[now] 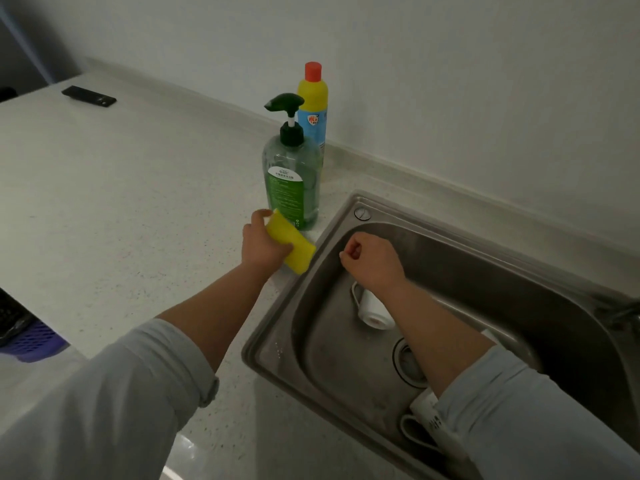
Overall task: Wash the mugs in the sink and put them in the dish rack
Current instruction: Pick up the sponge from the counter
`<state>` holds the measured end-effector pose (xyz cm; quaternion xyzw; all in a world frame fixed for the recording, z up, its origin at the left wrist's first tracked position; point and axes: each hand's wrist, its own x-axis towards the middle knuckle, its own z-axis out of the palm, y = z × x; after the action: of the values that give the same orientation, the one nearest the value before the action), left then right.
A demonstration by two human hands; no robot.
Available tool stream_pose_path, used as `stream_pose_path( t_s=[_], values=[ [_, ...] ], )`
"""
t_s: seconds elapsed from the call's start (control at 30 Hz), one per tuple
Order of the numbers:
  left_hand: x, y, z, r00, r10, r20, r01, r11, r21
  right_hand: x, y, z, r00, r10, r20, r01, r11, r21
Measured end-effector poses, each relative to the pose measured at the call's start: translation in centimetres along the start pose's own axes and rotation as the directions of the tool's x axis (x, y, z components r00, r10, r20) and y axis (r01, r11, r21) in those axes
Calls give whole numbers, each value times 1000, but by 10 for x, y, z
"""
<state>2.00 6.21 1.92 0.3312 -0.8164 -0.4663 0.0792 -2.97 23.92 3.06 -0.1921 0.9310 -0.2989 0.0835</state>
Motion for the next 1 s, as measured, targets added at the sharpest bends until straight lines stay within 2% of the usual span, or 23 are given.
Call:
stream_pose_path(
  t_s=[0.07, 0.13, 0.27, 0.43, 0.5, 0.63, 0.83, 1.0],
  values=[
    [-3, 2, -7, 999, -54, -7, 50, 959, -278, 5, -13, -6, 999, -27, -40, 28, 999, 19],
    [-2, 10, -18, 992, -120, 27, 120, 902, -415, 12, -32, -14, 991, -75, -114, 79, 996, 29],
    [9, 33, -51, 988, -114, 103, 150, 859, -490, 33, -77, -31, 943, -220, -251, 233, 972, 21],
    [30, 64, -91, 974, -111, 196, 202, 817, -541, 59, -127, -40, 809, -388, -441, 383, 918, -105],
    [37, 74, -103, 971, -74, 226, 188, 820, -541, 68, -142, -42, 811, -416, -411, 395, 908, -139],
    [45, 96, -120, 962, 39, 269, 104, 860, -499, 85, -155, -43, 889, -376, -259, 337, 923, -184],
    [55, 135, -133, 962, 107, 250, -31, 957, -288, 94, -156, -43, 893, -360, -270, 305, 926, -224],
    [60, 154, -135, 951, 127, 282, -85, 984, -155, 91, -159, -48, 904, -347, -250, 292, 928, -232]
  ],
)
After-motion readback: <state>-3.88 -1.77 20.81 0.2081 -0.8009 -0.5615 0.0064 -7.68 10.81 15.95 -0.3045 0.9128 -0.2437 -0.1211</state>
